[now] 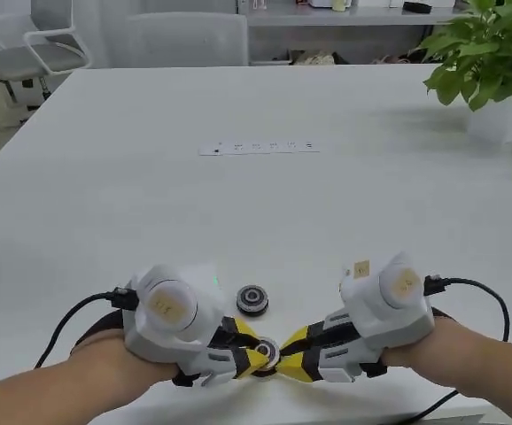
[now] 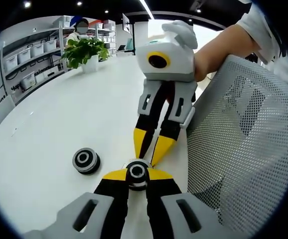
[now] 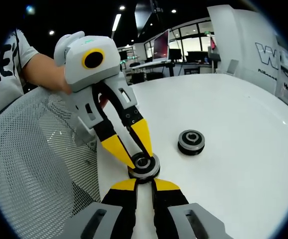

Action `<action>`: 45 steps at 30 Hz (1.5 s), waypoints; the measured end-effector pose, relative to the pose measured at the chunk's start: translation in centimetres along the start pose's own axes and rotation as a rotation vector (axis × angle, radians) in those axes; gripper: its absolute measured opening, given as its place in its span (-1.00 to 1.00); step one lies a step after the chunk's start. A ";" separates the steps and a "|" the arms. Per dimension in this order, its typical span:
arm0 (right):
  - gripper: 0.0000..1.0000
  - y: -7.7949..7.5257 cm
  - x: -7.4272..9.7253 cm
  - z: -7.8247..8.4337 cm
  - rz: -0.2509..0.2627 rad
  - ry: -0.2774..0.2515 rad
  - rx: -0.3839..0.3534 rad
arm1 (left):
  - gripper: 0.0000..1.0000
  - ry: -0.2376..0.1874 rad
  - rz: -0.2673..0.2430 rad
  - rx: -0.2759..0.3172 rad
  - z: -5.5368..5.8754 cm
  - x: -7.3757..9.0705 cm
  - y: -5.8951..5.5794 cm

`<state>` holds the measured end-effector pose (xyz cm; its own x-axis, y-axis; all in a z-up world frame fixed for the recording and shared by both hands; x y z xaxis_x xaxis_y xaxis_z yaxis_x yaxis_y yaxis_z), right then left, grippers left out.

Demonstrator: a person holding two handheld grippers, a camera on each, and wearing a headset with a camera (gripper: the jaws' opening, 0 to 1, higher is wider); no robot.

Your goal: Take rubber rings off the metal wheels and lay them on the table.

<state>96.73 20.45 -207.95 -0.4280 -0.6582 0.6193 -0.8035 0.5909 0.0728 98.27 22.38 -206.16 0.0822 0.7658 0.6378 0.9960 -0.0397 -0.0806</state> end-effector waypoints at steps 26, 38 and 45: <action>-1.00 -1.2 0.7 -0.2 0.021 -0.019 -0.262 | -0.84 0.004 -0.016 0.005 0.0 0.0 -0.1; -1.00 -1.1 0.9 -0.8 0.010 -0.052 -0.328 | -0.84 0.007 -0.024 -0.001 -0.1 -0.1 -0.1; -1.00 -0.9 0.9 -1.1 0.003 -0.052 -0.350 | -0.84 0.015 -0.032 -0.004 -0.1 -0.2 -0.1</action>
<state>97.58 19.82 -206.60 -0.4579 -0.6737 0.5800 -0.6154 0.7111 0.3401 98.16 22.21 -206.21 0.0505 0.7568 0.6517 0.9982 -0.0176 -0.0569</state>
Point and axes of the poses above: the centre of the closed fingertips' face, and the gripper's own axes: x roughly backward along the fingers, y roughly to its left, z roughly out of its underside, the point moved 1 cm from there along x, roughly backward along the fingers, and after that the axes turned 10 degrees about z, right-handed, at the moved point
